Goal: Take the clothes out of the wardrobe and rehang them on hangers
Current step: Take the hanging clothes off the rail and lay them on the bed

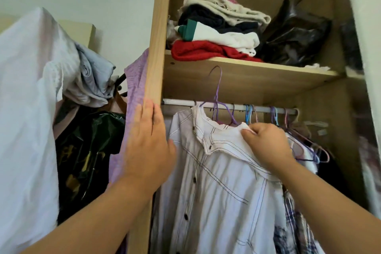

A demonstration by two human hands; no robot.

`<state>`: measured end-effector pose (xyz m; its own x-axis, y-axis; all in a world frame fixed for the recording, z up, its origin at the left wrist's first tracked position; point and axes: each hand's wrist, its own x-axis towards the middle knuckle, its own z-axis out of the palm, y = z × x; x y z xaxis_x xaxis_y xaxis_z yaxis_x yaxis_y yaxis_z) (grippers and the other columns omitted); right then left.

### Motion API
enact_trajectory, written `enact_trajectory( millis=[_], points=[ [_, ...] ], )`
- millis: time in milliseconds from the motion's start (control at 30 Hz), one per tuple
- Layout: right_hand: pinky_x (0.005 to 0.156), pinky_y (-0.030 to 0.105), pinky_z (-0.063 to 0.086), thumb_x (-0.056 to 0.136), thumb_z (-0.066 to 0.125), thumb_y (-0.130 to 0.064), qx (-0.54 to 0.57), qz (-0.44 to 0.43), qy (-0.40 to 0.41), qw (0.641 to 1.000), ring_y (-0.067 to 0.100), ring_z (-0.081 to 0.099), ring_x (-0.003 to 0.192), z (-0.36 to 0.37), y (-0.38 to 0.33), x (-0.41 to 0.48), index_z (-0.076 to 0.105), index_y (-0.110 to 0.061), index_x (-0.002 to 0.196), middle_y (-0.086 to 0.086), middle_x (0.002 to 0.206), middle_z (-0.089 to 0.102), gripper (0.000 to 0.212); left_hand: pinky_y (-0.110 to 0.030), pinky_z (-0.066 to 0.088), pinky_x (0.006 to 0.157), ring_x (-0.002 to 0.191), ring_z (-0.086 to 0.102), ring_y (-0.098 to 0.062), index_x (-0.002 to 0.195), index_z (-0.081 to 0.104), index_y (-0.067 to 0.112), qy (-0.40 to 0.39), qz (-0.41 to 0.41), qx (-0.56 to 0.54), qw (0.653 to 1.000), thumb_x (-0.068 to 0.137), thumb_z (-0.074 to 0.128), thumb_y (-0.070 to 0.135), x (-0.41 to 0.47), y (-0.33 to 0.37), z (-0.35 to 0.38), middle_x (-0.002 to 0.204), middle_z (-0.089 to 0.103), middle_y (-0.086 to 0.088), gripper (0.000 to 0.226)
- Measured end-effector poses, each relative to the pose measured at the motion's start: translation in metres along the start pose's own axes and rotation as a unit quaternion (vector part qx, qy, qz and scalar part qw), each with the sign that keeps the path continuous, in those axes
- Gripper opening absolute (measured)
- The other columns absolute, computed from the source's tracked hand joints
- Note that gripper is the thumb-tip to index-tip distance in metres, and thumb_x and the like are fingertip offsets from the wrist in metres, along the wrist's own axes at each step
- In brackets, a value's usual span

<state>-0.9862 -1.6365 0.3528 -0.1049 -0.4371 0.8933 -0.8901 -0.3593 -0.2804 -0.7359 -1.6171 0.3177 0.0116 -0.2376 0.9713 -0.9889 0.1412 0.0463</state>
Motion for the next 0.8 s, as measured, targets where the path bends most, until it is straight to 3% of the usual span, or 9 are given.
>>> enact_trajectory(
  millis=[133,267,400,467,533,600,633,700,800],
  points=[
    [0.068,0.032,0.044,0.088,0.062,-0.026,0.033,0.001,-0.009,0.999,0.025,0.060,0.076,-0.048,0.026,-0.033,0.071,-0.008,0.079,0.008,0.077,0.068,0.022,-0.054,0.029,0.109,0.142,0.024,-0.036,0.136,0.049,0.015,-0.067,0.055,-0.057,0.995,0.074,0.045,0.040,-0.022,0.033,0.002,0.151,0.034,-0.013,0.067],
    [0.052,0.014,0.038,0.084,0.068,-0.020,0.077,0.056,-0.040,0.995,0.001,0.052,0.052,-0.095,0.052,-0.076,0.073,-0.015,0.072,-0.006,0.061,0.066,0.015,-0.043,0.014,0.118,0.147,0.001,-0.022,0.148,0.026,0.028,-0.180,0.055,-0.197,0.962,0.089,0.047,0.043,-0.029,0.078,0.008,0.160,0.012,-0.002,0.064],
    [0.044,0.011,0.034,0.083,0.068,-0.016,0.042,0.106,-0.062,0.992,0.000,0.043,0.045,-0.142,0.063,-0.128,0.071,-0.015,0.065,-0.010,0.048,0.053,0.019,-0.049,0.015,0.116,0.147,0.005,-0.021,0.150,0.018,0.029,-0.230,0.054,-0.265,0.935,0.097,0.040,0.041,-0.039,0.107,0.022,0.160,0.011,0.001,0.059],
    [0.042,0.012,0.031,0.083,0.068,-0.014,0.014,0.135,-0.061,0.989,0.000,0.038,0.043,-0.165,0.063,-0.157,0.067,-0.010,0.061,-0.010,0.046,0.045,0.022,-0.052,0.016,0.113,0.146,0.011,-0.022,0.147,0.026,0.033,-0.289,0.075,-0.282,0.912,0.098,0.036,0.044,-0.051,0.118,0.035,0.157,0.020,0.003,0.052],
    [0.044,0.015,0.031,0.082,0.068,-0.016,-0.017,0.163,-0.058,0.985,0.002,0.037,0.046,-0.187,0.061,-0.187,0.065,-0.005,0.062,-0.010,0.048,0.042,0.022,-0.050,0.028,0.104,0.135,0.035,-0.026,0.119,0.052,0.033,-0.339,0.111,-0.330,0.874,0.098,0.035,0.045,-0.068,0.133,0.046,0.138,0.049,-0.003,0.030],
    [0.048,0.021,0.031,0.080,0.070,-0.027,-0.063,0.189,-0.064,0.978,0.005,0.036,0.050,-0.204,0.059,-0.213,0.064,0.000,0.070,-0.007,0.052,0.041,0.029,-0.039,0.039,0.078,0.097,0.057,-0.030,0.076,0.043,0.022,-0.368,0.138,-0.408,0.824,0.098,0.039,0.041,-0.090,0.148,0.054,0.090,0.060,-0.010,0.029],
    [0.048,0.022,0.031,0.078,0.069,-0.032,-0.099,0.200,-0.072,0.972,0.004,0.036,0.051,-0.212,0.058,-0.226,0.063,0.001,0.072,-0.006,0.053,0.039,0.034,-0.036,0.037,0.068,0.081,0.055,-0.028,0.071,0.037,0.019,-0.389,0.145,-0.445,0.793,0.098,0.042,0.039,-0.102,0.156,0.056,0.074,0.053,-0.007,0.034],
    [0.046,0.017,0.030,0.080,0.069,-0.033,-0.160,0.231,-0.086,0.956,0.001,0.036,0.048,-0.227,0.051,-0.253,0.066,-0.003,0.070,-0.006,0.053,0.041,0.032,-0.033,0.031,0.058,0.065,0.047,-0.021,0.069,0.035,0.017,-0.413,0.168,-0.492,0.748,0.098,0.045,0.036,-0.128,0.174,0.057,0.064,0.045,-0.002,0.036],
    [0.054,0.015,0.038,0.083,0.069,-0.030,-0.233,0.303,-0.114,0.917,0.000,0.048,0.054,-0.242,0.036,-0.296,0.072,-0.019,0.075,0.003,0.064,0.062,0.014,-0.034,0.030,0.058,0.063,0.046,-0.019,0.069,0.037,0.016,-0.453,0.200,-0.529,0.690,0.097,0.045,0.037,-0.172,0.199,0.059,0.064,0.043,-0.003,0.037]
  ],
)
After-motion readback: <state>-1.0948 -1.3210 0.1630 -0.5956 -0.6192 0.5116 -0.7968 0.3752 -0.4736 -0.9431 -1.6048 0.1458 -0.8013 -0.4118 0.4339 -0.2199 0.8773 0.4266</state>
